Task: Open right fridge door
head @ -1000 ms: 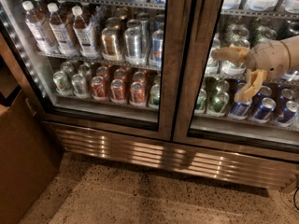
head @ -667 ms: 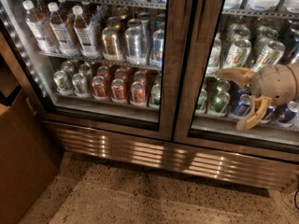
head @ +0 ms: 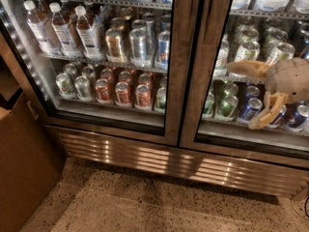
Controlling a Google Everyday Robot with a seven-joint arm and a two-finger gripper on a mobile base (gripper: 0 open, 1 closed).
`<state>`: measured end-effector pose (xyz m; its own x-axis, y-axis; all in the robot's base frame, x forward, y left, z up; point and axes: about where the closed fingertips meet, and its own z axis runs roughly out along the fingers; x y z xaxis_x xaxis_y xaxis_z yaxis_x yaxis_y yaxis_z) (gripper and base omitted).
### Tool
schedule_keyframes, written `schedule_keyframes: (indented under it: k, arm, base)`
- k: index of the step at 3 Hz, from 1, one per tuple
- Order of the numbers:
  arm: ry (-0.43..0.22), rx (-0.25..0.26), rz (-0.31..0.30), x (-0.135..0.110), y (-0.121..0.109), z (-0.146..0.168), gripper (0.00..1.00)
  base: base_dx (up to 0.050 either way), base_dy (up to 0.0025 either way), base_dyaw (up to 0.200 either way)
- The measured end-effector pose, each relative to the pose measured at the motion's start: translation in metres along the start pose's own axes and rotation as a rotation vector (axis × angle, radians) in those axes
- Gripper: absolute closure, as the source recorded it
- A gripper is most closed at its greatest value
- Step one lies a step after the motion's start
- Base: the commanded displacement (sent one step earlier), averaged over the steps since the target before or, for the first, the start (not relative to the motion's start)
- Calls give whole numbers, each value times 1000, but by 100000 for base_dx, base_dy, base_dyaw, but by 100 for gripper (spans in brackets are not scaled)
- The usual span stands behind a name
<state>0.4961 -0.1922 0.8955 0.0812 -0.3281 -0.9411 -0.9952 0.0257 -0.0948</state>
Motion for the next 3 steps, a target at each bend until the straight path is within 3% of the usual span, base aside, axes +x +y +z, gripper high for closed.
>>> schedule_keyframes:
  k: [2, 3]
  arm:
    - [8, 81, -93, -58, 11, -36, 0]
    - [7, 81, -93, -58, 11, -36, 0]
  base:
    - [0, 0, 0]
    - [0, 0, 0]
